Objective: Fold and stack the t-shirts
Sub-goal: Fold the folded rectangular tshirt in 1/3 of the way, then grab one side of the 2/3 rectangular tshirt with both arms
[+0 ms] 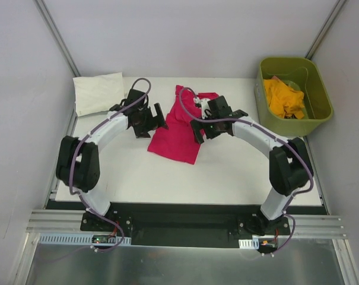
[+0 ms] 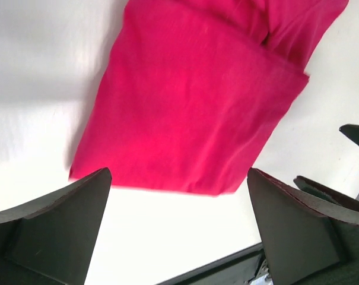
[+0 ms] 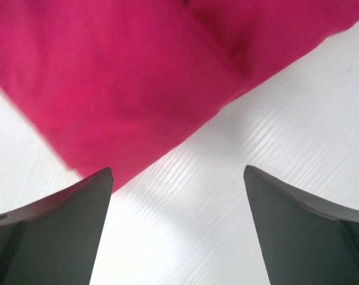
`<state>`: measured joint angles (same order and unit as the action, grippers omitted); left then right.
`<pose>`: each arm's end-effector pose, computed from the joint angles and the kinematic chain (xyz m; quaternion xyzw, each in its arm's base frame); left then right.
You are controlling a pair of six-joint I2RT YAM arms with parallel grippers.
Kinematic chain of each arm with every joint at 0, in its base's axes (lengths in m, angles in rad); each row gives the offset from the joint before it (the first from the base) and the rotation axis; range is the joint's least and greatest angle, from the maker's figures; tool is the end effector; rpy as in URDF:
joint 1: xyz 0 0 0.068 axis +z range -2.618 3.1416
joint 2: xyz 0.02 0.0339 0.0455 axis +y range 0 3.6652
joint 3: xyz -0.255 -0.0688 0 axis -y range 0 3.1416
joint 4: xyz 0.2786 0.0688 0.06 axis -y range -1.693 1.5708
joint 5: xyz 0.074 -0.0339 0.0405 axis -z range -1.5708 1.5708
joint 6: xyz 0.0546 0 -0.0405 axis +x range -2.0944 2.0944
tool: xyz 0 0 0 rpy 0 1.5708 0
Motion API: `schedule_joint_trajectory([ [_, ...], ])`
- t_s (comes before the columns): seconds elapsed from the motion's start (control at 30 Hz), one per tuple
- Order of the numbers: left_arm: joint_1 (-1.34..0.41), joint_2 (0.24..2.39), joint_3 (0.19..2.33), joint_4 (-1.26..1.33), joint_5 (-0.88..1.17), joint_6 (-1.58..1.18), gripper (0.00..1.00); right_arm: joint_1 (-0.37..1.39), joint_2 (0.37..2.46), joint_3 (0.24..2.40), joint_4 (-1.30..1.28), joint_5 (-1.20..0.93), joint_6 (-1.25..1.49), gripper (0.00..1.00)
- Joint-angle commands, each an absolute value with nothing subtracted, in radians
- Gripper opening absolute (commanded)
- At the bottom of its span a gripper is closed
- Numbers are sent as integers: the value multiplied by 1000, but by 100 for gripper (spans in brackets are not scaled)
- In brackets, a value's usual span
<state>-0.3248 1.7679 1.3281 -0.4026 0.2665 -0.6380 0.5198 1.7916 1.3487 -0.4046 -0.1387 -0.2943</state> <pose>0.4047 -0.1515 0.2047 -0.0977 0.9222 -0.2735 0.2554 0.3764 0.2241 0.2011 -0.3919 0.8471 0.1041 0.3434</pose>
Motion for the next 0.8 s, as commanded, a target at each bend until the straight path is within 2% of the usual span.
schedule_joint_trajectory([
  [0.0,-307,1559,1143,-416,192,-629,99,586,1588,1177,-324,-224,-240,96],
  [0.13,-285,1474,1016,-416,181,-652,99,667,1493,1037,-238,-158,-225,96],
  [0.3,-249,1506,980,-410,248,-669,99,810,1538,1063,-302,-97,-265,96],
  [0.4,-242,1561,997,-402,270,-670,90,874,1589,1084,-304,-49,-307,97],
  [0.5,-229,1623,1028,-397,288,-669,77,879,1650,1133,-324,-48,-331,99],
  [0.57,-224,1657,1057,-394,302,-687,69,880,1707,1175,-351,-51,-348,95],
  [0.77,-224,1770,1115,-380,317,-703,58,879,1792,1219,-380,-9,-376,86],
])
